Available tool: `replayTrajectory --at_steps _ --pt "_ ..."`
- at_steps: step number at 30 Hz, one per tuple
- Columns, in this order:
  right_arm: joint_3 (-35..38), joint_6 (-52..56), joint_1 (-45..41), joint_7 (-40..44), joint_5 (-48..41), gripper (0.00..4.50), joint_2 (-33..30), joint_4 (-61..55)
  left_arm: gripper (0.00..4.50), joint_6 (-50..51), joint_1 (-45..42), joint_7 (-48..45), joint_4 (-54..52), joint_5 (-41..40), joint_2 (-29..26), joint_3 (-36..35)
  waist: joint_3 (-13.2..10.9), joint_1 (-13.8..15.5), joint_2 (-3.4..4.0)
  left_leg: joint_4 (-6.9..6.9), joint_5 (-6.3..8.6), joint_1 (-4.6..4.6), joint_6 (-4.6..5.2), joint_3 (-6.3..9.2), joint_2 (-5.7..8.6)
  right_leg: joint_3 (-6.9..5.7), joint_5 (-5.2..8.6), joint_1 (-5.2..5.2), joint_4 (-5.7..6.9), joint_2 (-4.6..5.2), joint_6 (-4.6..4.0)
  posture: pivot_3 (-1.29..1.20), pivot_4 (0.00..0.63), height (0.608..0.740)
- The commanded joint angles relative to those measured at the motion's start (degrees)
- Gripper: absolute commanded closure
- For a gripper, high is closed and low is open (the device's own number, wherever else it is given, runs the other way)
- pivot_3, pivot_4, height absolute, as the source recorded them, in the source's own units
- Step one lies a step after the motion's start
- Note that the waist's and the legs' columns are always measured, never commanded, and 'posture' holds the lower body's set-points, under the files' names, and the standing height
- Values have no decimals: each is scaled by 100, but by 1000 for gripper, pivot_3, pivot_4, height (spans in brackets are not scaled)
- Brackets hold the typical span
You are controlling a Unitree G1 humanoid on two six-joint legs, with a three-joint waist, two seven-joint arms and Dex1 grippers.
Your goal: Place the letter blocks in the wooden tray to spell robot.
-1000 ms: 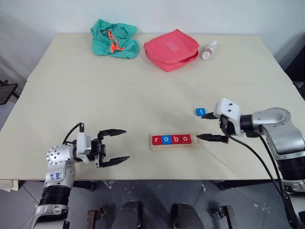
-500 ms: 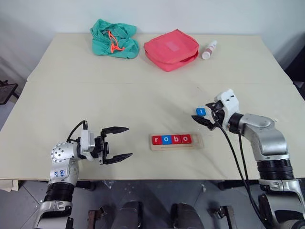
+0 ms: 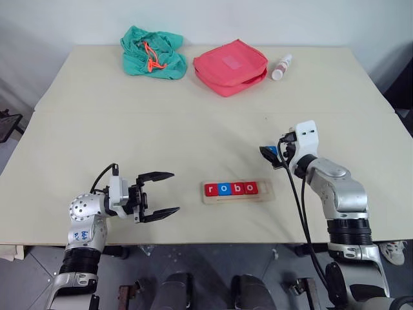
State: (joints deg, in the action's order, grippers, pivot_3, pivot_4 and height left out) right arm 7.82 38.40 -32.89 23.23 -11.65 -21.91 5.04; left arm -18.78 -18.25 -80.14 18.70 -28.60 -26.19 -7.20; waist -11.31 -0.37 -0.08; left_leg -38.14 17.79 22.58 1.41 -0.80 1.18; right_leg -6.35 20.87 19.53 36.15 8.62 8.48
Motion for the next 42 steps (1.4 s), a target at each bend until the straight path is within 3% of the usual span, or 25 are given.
replayTrajectory --at_steps 1,12,16,22,29,33,42 --pt "120 1 102 -115 -102 13 57 -142 0 -66 31 16 -155 -23 -3 6 0 3 0 0 0 0 0 0 0 0 0 0 1 0 0 0 150 740" --pt "39 -27 270 -484 -46 13 345 21 0 -122 56 44 -141 -18 -8 6 0 -8 0 0 0 -8 0 -1 0 4 0 -2 10 0 0 0 150 740" --pt "60 -71 246 -580 -30 903 365 82 0 -145 81 50 -151 -25 -19 4 0 -12 0 0 0 -11 0 -1 0 5 0 -1 16 0 0 0 150 740" --pt "91 -97 270 -542 -61 3033 207 -191 0 -172 119 11 -145 -43 -51 -11 0 -45 0 3 0 -14 0 0 0 7 0 1 28 1 0 0 150 740" --pt "325 296 502 -211 -435 3037 -202 -1190 0 -145 43 -87 -48 -56 -78 5 0 -30 0 5 0 -14 0 2 1 8 0 2 28 2 0 0 150 740" --pt "679 982 1253 -191 -773 3037 -494 -2430 0 -130 -94 -243 143 -67 -118 1 0 30 0 7 0 -13 0 2 1 8 0 2 26 2 0 0 150 740" --pt "1163 2000 2602 -713 -1210 3037 -186 -4088 0 -178 -470 -458 588 -27 -100 26 0 33 0 5 0 -15 0 -2 1 12 0 0 26 1 0 0 150 740"
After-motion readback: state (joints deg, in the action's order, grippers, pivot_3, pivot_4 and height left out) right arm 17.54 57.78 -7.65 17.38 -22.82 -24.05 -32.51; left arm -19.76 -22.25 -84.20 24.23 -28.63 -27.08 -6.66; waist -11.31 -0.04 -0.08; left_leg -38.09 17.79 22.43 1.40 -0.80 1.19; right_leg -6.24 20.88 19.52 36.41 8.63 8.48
